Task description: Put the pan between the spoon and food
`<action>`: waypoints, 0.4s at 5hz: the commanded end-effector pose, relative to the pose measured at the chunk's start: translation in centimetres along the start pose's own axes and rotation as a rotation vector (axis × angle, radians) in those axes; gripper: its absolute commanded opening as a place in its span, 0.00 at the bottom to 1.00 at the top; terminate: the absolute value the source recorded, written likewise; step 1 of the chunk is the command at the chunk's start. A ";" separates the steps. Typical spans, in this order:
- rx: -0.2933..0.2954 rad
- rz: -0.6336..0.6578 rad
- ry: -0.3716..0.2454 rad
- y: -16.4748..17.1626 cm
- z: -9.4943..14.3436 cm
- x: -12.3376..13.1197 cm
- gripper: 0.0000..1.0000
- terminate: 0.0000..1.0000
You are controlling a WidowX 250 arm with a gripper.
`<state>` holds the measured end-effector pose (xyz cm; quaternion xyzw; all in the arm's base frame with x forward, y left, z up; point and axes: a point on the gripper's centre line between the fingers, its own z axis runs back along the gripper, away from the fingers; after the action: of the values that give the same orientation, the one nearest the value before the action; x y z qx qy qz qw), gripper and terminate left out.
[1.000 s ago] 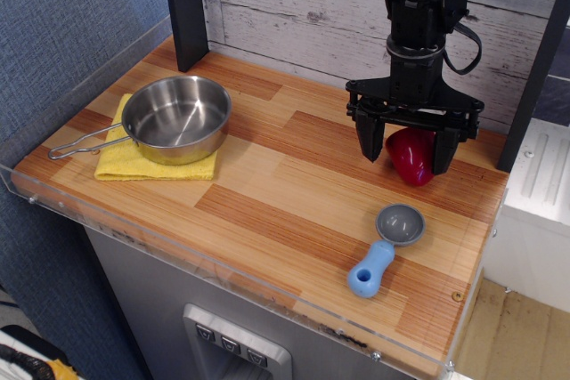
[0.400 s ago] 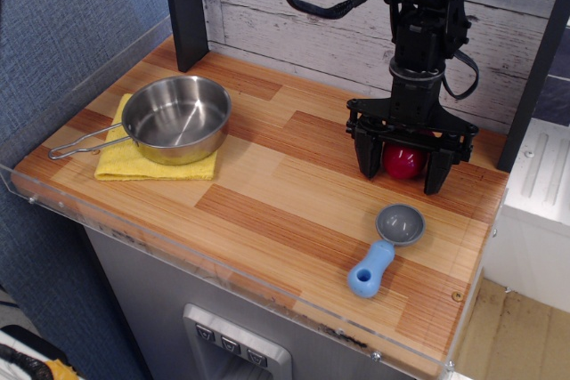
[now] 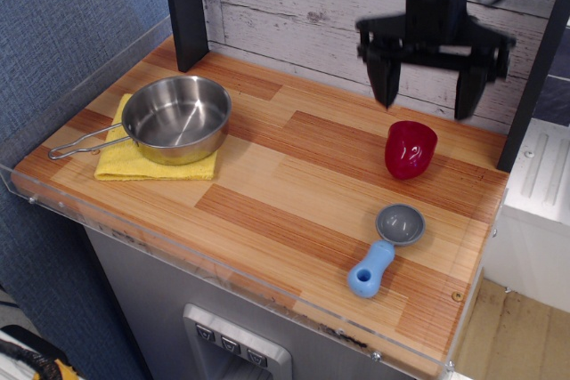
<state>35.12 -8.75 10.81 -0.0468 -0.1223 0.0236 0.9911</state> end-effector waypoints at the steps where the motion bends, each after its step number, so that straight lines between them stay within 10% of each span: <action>1: 0.017 -0.004 -0.071 2.1 2.0 -0.8 1.00 0.00; 2: 0.081 -0.050 0.024 6.1 -1.0 -1.5 1.00 0.00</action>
<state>33.59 -2.54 7.26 0.0002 -0.0870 0.0052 0.9962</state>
